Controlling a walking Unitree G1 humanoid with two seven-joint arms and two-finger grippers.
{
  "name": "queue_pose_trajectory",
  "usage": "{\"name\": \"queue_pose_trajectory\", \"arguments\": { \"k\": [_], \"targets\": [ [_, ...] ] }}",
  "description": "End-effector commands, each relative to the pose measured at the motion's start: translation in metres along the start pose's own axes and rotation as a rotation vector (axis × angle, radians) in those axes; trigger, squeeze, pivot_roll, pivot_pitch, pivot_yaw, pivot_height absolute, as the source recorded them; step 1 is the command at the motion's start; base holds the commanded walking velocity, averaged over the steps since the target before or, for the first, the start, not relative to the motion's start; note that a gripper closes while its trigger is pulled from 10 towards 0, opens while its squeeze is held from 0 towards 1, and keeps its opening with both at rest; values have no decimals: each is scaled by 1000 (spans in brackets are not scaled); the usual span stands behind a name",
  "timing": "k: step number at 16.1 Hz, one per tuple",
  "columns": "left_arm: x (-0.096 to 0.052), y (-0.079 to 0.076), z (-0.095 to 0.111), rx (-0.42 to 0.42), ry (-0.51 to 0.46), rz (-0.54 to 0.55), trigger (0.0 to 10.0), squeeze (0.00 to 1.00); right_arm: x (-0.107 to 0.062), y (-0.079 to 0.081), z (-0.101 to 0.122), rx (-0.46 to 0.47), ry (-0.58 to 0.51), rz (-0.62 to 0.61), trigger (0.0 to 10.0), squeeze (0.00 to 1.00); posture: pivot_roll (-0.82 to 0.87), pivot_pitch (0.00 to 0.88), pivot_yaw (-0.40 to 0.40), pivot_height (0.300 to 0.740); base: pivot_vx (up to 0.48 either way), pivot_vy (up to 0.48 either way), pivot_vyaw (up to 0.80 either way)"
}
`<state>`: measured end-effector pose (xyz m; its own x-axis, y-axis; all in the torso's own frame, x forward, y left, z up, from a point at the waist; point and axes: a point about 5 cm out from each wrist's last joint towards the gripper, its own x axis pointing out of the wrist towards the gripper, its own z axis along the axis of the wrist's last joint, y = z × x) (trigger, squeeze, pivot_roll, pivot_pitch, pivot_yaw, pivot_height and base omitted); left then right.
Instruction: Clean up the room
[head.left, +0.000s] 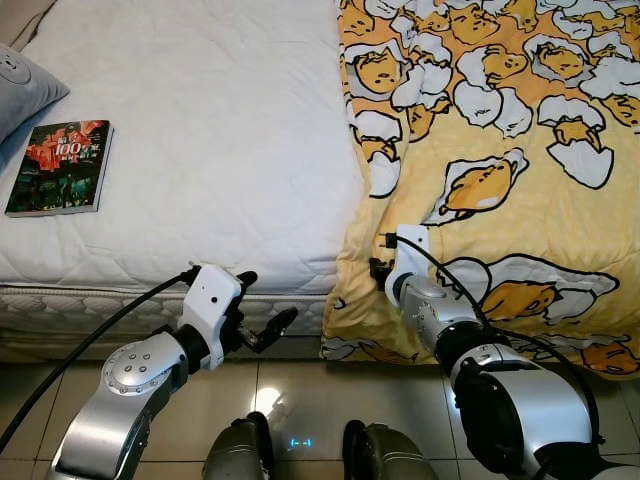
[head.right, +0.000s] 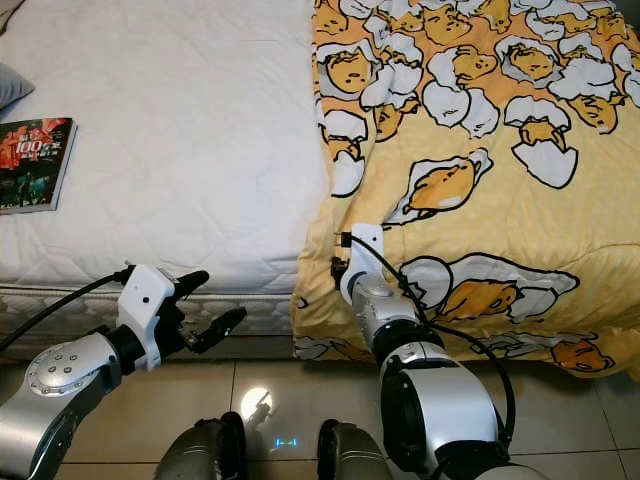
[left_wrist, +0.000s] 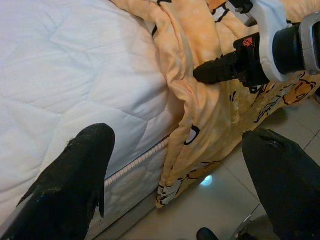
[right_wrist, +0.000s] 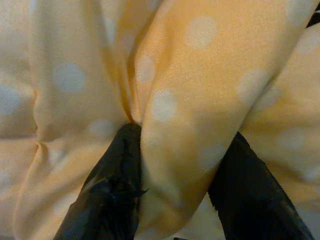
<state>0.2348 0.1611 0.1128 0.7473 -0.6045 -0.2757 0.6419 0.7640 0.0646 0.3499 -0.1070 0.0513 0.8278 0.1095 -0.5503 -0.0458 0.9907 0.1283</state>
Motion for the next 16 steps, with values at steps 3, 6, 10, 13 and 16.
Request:
{"name": "queue_pose_trajectory", "arguments": {
  "k": [3,6,10,13,16],
  "targets": [
    [-1,-1,2,7,3,-1,10000,333,0,-2,-2,22,3,1,0,0,31,235,-42,740,0,0,0],
    [-1,-2,2,15,2,-7,10000,329,-1,-8,-7,45,-2,-12,0,0,26,216,-44,740,0,0,0],
    [2,0,3,19,-9,2,10000,329,-4,-25,-21,93,-25,-52,0,0,22,181,-46,740,0,0,0],
    [3,2,4,27,-16,11,10000,333,-6,-37,-24,130,-46,-74,0,0,24,151,-51,740,0,0,0],
    [3,2,4,34,-17,16,10000,329,-10,-43,-29,163,-54,-53,0,0,15,137,-49,740,0,0,0]
  ]
}}
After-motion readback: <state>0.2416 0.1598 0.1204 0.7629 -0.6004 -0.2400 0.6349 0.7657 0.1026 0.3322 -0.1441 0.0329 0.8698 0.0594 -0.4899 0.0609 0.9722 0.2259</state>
